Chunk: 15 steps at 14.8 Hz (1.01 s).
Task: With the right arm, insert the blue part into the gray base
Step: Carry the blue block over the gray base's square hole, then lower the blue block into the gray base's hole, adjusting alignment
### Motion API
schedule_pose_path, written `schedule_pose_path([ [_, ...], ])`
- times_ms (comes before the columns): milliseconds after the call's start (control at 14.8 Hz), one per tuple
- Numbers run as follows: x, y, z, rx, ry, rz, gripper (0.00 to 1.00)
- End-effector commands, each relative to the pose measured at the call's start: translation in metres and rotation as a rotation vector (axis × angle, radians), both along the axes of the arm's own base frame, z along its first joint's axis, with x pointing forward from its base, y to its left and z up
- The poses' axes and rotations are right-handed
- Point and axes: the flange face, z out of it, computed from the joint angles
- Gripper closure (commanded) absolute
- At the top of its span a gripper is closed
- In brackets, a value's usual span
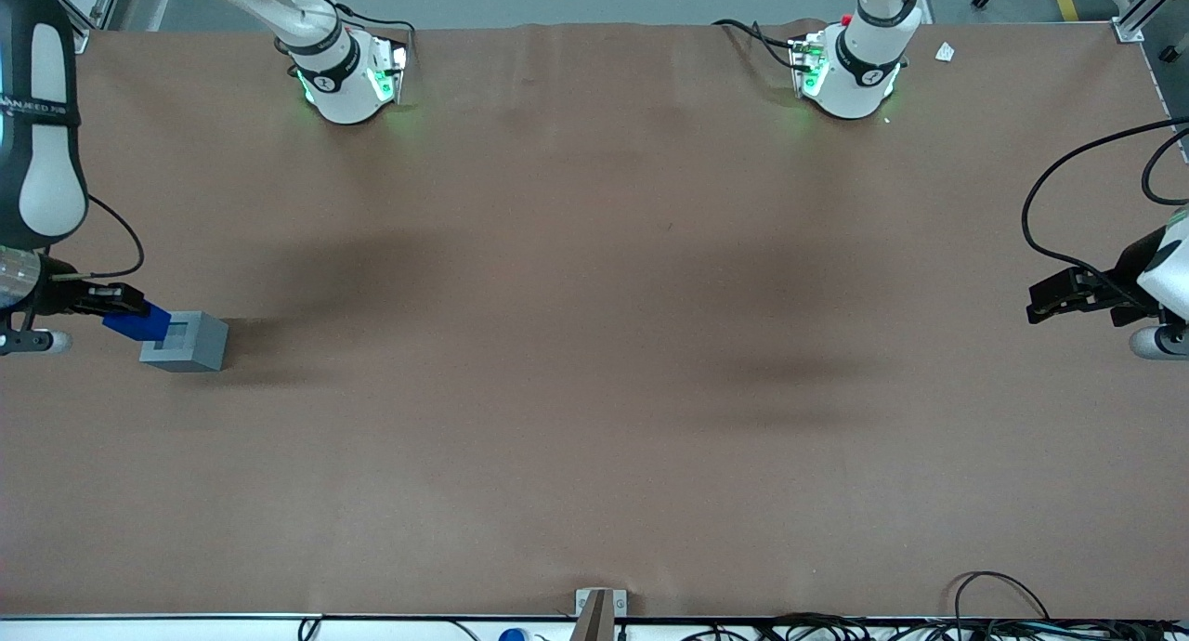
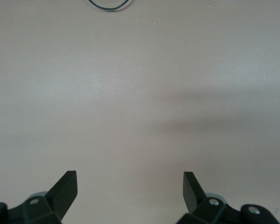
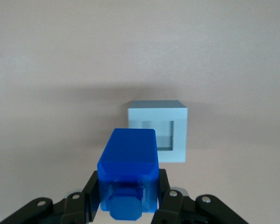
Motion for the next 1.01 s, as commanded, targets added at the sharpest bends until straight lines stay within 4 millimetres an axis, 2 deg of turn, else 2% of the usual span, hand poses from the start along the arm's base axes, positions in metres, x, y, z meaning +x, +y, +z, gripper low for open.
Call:
schedule_pose_path([
  [0, -0.005, -0.016, -0.024, -0.016, 0.016, 0.015, 0.94],
  [405, -0.011, -0.031, -0.048, -0.01, 0.058, -0.03, 0.94],
  [946, -0.005, -0.031, -0.053, 0.01, 0.05, -0.053, 0.96],
])
